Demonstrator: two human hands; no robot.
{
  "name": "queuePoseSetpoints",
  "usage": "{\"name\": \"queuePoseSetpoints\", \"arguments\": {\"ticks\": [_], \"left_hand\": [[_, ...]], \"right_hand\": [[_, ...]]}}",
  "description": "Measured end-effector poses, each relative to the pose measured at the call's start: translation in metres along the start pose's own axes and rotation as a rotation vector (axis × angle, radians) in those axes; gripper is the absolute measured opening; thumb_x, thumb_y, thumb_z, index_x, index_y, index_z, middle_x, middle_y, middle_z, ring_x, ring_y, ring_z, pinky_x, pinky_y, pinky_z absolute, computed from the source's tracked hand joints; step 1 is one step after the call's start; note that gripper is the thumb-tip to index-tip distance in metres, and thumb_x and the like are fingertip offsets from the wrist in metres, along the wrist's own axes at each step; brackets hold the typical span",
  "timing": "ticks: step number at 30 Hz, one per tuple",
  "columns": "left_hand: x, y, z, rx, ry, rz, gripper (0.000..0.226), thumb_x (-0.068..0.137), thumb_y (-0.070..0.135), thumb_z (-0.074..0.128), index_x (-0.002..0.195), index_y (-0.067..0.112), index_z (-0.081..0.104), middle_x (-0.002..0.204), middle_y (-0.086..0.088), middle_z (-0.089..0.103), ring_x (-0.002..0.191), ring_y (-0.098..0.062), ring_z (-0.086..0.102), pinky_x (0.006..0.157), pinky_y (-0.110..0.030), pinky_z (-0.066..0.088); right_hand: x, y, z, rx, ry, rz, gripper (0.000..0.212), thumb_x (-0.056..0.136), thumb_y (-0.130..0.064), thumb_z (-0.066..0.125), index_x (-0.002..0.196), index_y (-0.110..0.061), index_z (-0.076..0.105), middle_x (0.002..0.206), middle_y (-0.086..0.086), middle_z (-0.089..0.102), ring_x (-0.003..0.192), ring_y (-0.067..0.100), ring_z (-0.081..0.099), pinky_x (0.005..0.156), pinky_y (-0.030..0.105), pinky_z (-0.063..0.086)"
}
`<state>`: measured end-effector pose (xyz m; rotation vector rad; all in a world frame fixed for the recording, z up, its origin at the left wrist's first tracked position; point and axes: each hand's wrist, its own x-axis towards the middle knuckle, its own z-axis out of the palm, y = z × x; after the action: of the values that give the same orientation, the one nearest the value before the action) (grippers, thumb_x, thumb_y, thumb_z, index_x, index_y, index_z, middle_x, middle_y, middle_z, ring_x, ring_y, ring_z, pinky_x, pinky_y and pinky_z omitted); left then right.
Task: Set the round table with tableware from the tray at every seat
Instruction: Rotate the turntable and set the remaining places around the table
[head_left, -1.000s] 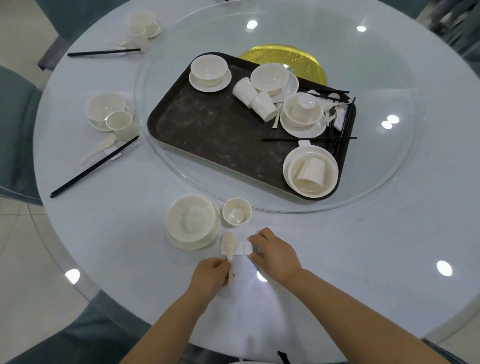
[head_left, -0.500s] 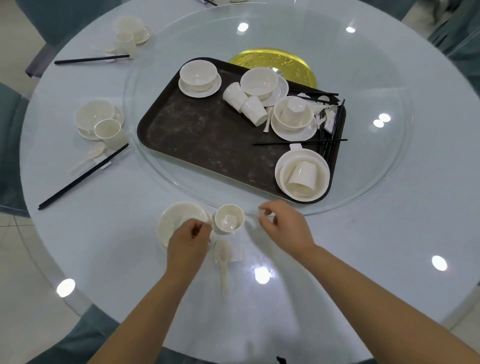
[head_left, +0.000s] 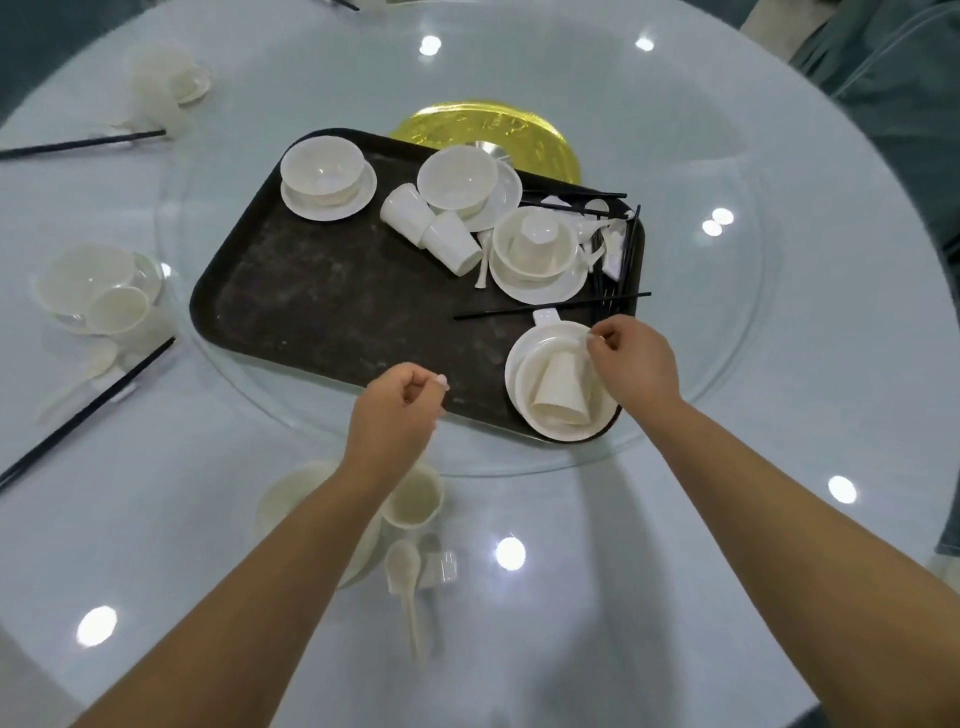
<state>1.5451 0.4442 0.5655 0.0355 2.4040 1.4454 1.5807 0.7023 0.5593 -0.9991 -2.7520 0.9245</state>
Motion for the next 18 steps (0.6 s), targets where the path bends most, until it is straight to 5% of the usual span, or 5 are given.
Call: {"name": "queuePoseSetpoints", "arguments": {"ticks": [11, 15, 18], "left_hand": [[0.102, 0.012, 0.043, 0.137, -0.097, 0.062, 0.014, 0.094, 0.028, 0.056, 0.107, 0.033, 0.062, 0.073, 0.004, 0.067, 0.072, -0.012, 0.065, 0.075, -0.033, 0.056], [0.130, 0.014, 0.062, 0.267, -0.135, 0.076, 0.031, 0.094, 0.030, 0.057, 0.125, 0.028, 0.056, 0.079, 0.002, 0.066, 0.077, -0.015, 0.064, 0.081, -0.034, 0.053], [0.144, 0.012, 0.073, 0.361, -0.151, 0.085, 0.027, 0.093, 0.032, 0.059, 0.120, 0.026, 0.059, 0.075, 0.008, 0.060, 0.076, -0.011, 0.060, 0.073, -0.030, 0.048]], "right_hand": [[0.071, 0.022, 0.004, -0.205, 0.025, 0.144, 0.018, 0.087, -0.025, 0.057, 0.096, -0.011, 0.064, 0.086, 0.006, 0.066, 0.077, 0.028, 0.060, 0.054, 0.026, 0.034], [0.082, 0.025, 0.008, -0.315, 0.016, 0.125, 0.021, 0.087, -0.033, 0.059, 0.087, -0.011, 0.056, 0.076, 0.002, 0.059, 0.067, 0.024, 0.054, 0.049, 0.024, 0.028], [0.089, 0.025, 0.013, -0.358, -0.005, 0.122, 0.026, 0.087, -0.031, 0.058, 0.071, -0.012, 0.049, 0.063, 0.000, 0.049, 0.053, 0.019, 0.043, 0.047, 0.024, 0.024]]}}
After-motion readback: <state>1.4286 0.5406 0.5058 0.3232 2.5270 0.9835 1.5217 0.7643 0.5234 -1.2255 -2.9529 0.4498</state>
